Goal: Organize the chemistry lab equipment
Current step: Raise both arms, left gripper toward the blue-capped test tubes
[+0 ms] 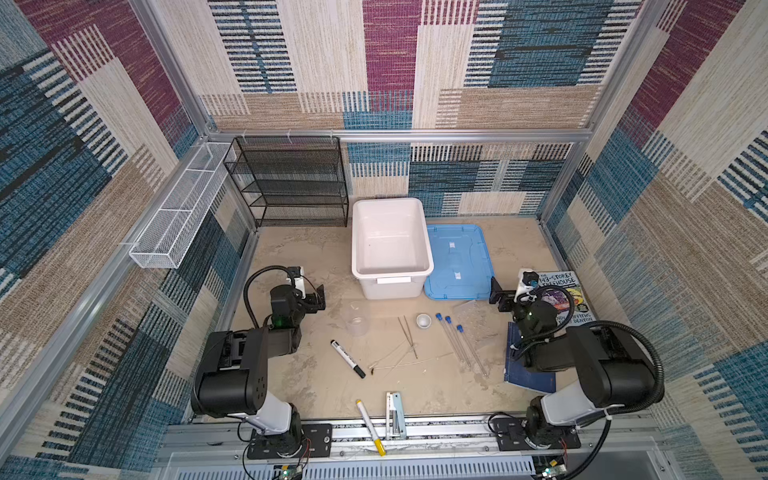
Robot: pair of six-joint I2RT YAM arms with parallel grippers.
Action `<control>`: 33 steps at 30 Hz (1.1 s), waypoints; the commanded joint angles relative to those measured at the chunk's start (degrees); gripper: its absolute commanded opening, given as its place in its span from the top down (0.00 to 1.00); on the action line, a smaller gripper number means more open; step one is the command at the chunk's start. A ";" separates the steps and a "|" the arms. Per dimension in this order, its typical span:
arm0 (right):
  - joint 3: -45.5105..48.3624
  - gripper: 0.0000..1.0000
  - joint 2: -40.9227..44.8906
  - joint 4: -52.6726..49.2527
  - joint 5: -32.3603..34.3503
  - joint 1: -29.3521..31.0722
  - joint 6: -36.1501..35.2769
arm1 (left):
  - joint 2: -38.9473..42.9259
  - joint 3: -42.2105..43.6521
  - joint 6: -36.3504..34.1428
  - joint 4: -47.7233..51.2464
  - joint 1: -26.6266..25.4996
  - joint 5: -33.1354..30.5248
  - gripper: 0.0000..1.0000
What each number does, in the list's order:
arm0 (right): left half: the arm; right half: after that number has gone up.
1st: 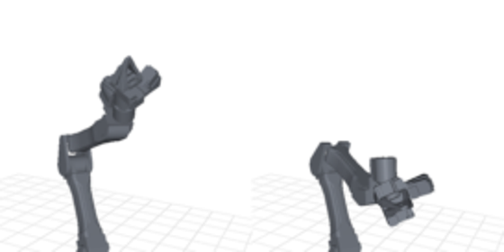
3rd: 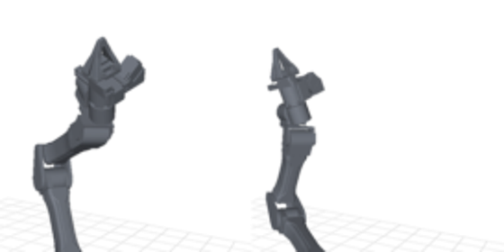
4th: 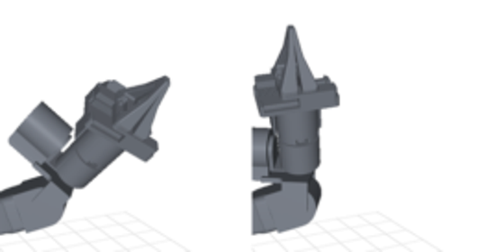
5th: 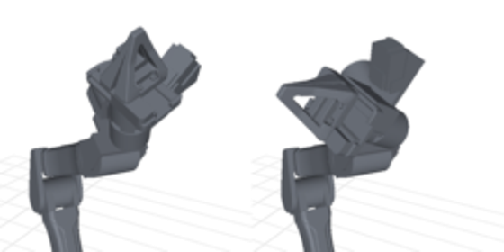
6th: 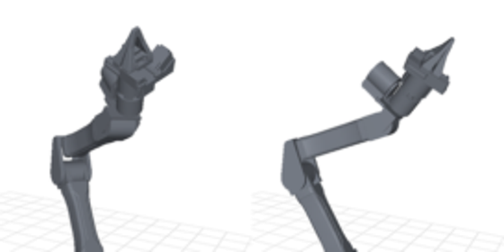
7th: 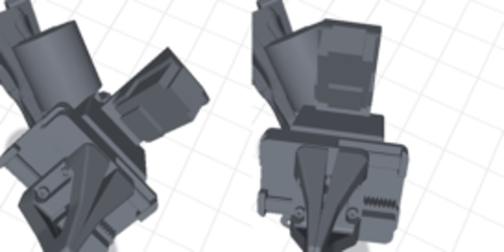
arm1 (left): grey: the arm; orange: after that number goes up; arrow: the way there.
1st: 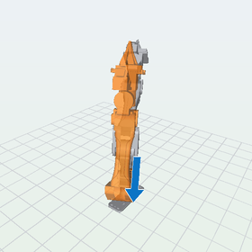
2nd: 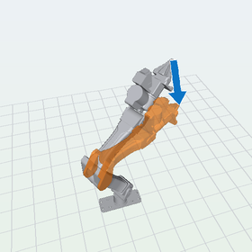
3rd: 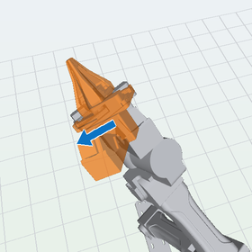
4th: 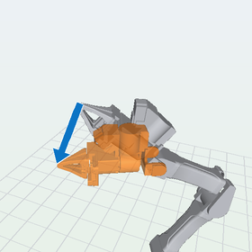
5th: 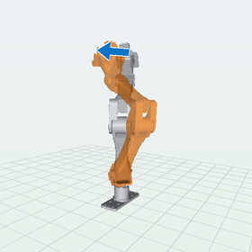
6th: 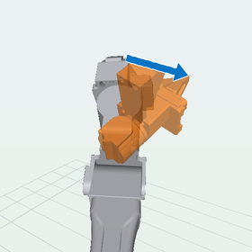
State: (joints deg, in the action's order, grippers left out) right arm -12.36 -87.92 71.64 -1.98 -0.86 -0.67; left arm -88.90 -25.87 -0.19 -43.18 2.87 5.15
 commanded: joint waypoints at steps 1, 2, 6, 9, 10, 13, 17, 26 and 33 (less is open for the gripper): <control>-0.24 0.01 0.12 0.72 -0.24 -0.03 -0.56 | 0.38 0.65 -0.95 -2.58 0.11 0.96 0.01; -0.29 0.01 0.12 0.70 -0.29 -0.06 -0.52 | 0.45 0.19 -0.96 -1.38 0.11 0.95 0.01; -0.26 0.01 0.12 0.71 -0.24 -0.02 -0.54 | 0.34 0.44 -0.96 -2.02 0.11 0.92 0.01; -0.27 0.01 0.12 0.70 -0.26 -0.03 -0.56 | 0.35 0.46 -0.96 -2.07 0.11 0.96 0.01; -0.26 0.01 0.12 0.77 -0.23 -0.06 -0.53 | 0.38 0.40 -0.96 -2.01 0.11 0.99 0.01; -0.27 0.01 0.12 0.70 -0.26 -0.02 -0.56 | 0.40 0.47 -0.91 -1.96 0.11 0.92 0.01; -0.31 0.01 0.13 0.74 -0.23 -0.02 -0.55 | 0.41 0.47 -0.96 -2.00 0.11 0.94 0.01; -0.38 0.01 0.03 0.60 -0.28 -0.02 -0.56 | 0.36 0.42 -0.96 -2.00 0.11 0.92 0.01; -0.39 0.01 0.05 0.52 -0.32 -0.16 -0.56 | 0.33 0.29 -0.95 -1.85 0.11 0.92 0.01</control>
State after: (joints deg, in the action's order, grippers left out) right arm -12.36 -87.92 71.50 -2.00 -0.97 -0.67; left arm -88.75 -25.39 -0.19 -43.29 2.98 5.98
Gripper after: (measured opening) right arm 0.993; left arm 0.989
